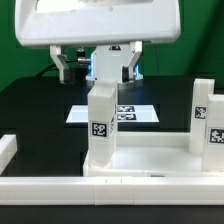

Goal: Assemble desk

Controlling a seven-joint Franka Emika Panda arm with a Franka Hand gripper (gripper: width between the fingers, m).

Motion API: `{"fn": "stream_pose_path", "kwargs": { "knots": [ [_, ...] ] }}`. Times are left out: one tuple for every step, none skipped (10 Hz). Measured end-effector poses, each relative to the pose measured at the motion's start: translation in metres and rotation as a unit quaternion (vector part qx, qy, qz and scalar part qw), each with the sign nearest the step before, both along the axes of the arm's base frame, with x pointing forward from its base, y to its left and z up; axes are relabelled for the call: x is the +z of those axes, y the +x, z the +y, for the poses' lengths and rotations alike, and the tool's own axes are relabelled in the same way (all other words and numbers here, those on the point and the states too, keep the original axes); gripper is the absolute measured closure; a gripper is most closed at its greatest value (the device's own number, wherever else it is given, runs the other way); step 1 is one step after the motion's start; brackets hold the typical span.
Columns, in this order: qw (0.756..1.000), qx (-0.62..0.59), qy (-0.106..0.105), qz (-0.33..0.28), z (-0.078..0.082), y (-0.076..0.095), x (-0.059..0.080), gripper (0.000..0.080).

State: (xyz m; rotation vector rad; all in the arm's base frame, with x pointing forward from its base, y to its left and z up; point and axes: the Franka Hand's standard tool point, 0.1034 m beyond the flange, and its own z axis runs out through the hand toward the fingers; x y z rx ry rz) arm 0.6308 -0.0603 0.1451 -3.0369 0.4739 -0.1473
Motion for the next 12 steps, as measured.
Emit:
{"fn": "stream_pose_path", "kwargs": {
  "knots": [
    [0.999, -0.008, 0.016, 0.042, 0.005, 0.004, 0.001, 0.0150],
    [0.997, -0.005, 0.028, 0.079, 0.008, 0.004, -0.002, 0.0150],
    [0.993, -0.004, 0.036, 0.110, 0.006, 0.003, -0.006, 0.0150],
    [0.992, -0.004, 0.036, 0.119, 0.004, 0.007, -0.010, 0.0150],
    [0.992, -0.004, 0.033, 0.118, 0.003, 0.009, -0.015, 0.0150],
    [0.994, -0.005, 0.028, 0.104, 0.000, 0.013, -0.016, 0.0150],
    [0.995, -0.014, 0.023, 0.093, -0.001, 0.015, -0.018, 0.0150],
    [0.995, -0.030, 0.023, 0.093, 0.000, 0.014, -0.019, 0.0180],
    [0.995, -0.030, 0.023, 0.093, 0.000, 0.014, -0.019, 0.0180],
    [0.995, -0.039, 0.023, 0.094, 0.000, 0.014, -0.019, 0.0362],
    [0.991, -0.083, 0.024, 0.097, 0.000, 0.014, -0.020, 0.0362],
    [0.988, -0.113, 0.024, 0.099, -0.001, 0.014, -0.019, 0.0505]
  ]
}}
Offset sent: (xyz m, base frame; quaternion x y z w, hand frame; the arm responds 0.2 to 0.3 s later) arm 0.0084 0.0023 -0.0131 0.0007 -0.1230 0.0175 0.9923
